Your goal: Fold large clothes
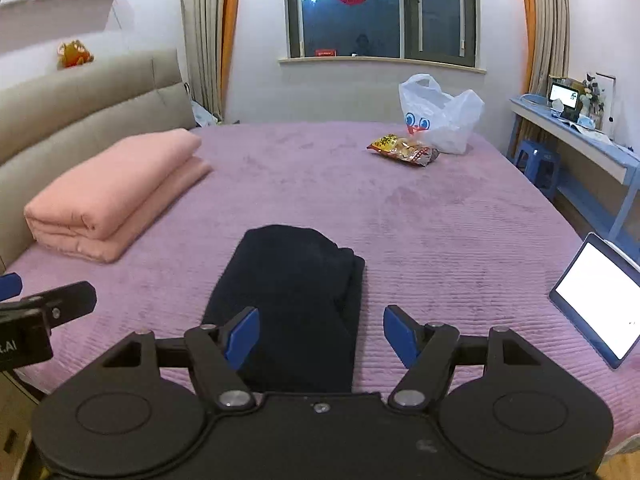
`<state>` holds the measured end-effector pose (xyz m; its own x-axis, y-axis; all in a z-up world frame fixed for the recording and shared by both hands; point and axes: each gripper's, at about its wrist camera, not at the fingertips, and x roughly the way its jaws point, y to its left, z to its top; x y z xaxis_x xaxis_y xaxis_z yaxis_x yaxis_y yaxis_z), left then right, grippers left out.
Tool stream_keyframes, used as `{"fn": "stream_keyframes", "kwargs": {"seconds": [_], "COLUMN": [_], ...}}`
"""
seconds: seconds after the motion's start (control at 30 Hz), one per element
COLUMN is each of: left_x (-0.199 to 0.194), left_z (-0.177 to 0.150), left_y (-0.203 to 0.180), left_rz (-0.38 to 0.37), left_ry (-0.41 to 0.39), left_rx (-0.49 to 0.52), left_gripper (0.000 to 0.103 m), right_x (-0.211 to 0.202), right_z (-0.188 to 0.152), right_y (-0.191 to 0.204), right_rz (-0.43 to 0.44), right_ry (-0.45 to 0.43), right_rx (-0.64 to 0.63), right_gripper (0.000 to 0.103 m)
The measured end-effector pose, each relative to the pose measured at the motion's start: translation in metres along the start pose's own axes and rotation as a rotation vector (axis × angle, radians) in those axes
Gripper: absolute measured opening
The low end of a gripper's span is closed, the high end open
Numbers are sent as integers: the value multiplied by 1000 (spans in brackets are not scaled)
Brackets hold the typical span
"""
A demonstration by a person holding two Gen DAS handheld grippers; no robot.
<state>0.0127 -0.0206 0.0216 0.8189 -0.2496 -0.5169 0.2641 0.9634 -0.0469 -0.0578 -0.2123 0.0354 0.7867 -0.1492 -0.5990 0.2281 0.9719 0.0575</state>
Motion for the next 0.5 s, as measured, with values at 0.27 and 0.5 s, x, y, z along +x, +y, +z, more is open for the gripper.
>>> {"fn": "stream_keyframes", "kwargs": {"seconds": [0.27, 0.5], "left_x": [5, 7], "left_z": [2, 1], "left_y": [-8, -12], "left_rz": [39, 58], "left_ry": [-6, -17], "left_rx": [60, 49], "left_gripper": [103, 103], "right_x": [6, 8], "right_z": [-4, -7], "right_y": [1, -2], "right_rz": [-12, -11], "right_ry": [24, 40], "right_rx": [10, 8], "right_gripper": [81, 81]}}
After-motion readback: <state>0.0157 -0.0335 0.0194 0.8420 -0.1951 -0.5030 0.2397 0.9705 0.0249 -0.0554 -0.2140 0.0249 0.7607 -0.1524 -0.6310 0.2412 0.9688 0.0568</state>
